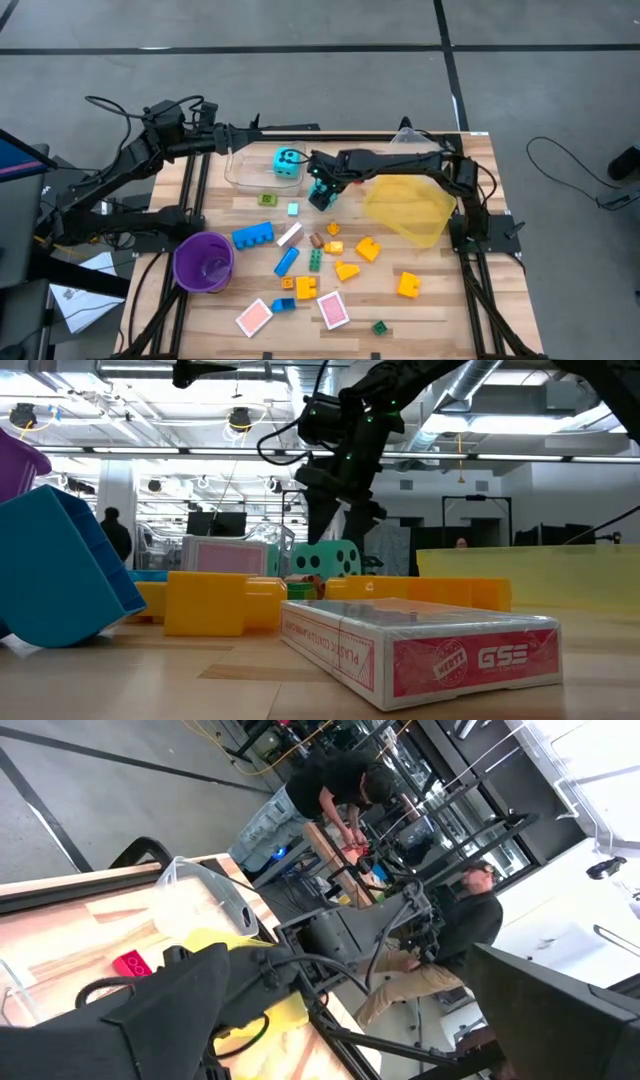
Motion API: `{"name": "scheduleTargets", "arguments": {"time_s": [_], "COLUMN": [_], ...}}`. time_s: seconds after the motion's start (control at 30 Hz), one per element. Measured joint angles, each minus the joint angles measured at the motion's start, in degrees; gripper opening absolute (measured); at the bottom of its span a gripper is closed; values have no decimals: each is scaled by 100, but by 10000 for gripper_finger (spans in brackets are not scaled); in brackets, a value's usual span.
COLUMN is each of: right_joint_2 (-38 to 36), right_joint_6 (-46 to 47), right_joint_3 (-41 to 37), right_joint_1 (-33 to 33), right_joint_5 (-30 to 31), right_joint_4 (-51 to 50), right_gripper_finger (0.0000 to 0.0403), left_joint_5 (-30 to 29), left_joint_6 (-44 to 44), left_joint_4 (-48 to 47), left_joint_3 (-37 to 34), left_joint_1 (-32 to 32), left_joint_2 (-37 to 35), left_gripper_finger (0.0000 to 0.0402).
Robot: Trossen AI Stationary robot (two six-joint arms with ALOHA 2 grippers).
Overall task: Pick & Place Toys
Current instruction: Put the blue dice into the transparent bin
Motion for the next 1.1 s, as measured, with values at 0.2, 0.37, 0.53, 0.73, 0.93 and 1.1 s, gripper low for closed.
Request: {"name": "scheduleTargets", "arguments": {"time_s": [0.2, 0.37, 0.53, 0.73, 0.93, 1.1], "right_joint_2": [-48, -48, -57, -132, -144, -142], "right_joint_6": [15, 19, 114, 199, 384, 428], "right_joint_3": [53, 56, 64, 64, 56, 56], "right_joint_1": [-99, -209, -209, -180, -126, -79], "right_joint_5": [59, -197, -184, -365, -735, -1005], "right_joint_4": [-51, -156, -200, -323, -381, -412], "right_gripper_finger": [367, 339, 291, 249, 207, 135], "left_joint_5": [0, 1, 2, 2, 4, 6], "left_joint_6": [0, 2, 2, 2, 2, 2], "left_joint_4": [0, -2, -2, -1, -2, -2], "left_joint_3": [0, 0, 0, 0, 0, 0], "left_joint_1": [-1, -2, -2, 0, 0, -2], "left_joint_2": [0, 0, 0, 0, 0, 0], "left_gripper_finger": [400, 400, 400, 400, 400, 400]}}
